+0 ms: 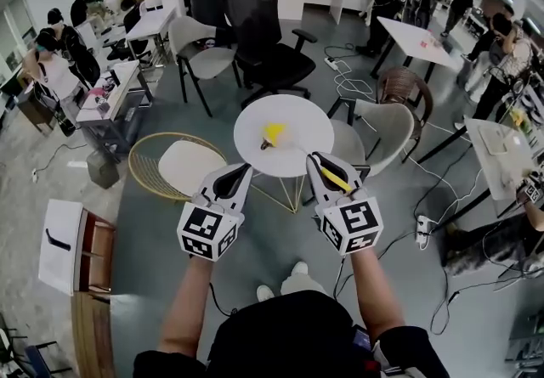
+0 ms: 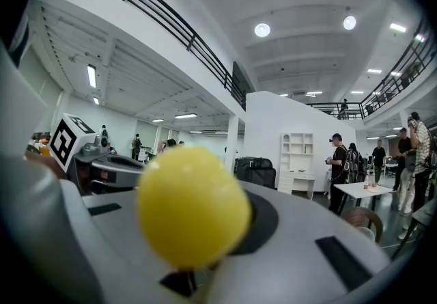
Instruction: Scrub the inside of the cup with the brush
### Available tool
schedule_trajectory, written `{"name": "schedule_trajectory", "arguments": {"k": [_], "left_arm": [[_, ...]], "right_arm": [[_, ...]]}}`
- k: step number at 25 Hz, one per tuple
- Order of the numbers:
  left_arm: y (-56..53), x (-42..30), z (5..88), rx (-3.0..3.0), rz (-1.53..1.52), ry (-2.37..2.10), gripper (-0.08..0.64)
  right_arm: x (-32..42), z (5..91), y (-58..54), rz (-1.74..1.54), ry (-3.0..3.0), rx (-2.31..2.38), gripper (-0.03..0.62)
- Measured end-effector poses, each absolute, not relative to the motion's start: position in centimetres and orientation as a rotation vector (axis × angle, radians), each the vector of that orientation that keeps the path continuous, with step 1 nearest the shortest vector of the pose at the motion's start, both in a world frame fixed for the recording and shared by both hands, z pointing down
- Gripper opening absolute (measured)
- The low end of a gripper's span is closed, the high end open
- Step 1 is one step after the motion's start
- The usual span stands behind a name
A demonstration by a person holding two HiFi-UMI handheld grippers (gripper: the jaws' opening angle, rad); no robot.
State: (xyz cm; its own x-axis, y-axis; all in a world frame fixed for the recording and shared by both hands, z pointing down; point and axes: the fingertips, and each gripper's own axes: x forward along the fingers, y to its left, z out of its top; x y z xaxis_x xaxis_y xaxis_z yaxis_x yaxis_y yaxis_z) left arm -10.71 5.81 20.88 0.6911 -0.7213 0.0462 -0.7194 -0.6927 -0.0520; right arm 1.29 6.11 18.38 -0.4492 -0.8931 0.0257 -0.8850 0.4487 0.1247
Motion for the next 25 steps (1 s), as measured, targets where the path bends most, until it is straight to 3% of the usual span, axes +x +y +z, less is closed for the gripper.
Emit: {"name": "schedule_trajectory", "arguments": {"k": [25], "left_arm": [[5.9, -6.0, 19.0, -2.864, -0.059, 1.202, 0.017]], "right_arm": [[5.5, 18.0, 6.6, -0.114, -2.621, 1.593, 0.048]]}}
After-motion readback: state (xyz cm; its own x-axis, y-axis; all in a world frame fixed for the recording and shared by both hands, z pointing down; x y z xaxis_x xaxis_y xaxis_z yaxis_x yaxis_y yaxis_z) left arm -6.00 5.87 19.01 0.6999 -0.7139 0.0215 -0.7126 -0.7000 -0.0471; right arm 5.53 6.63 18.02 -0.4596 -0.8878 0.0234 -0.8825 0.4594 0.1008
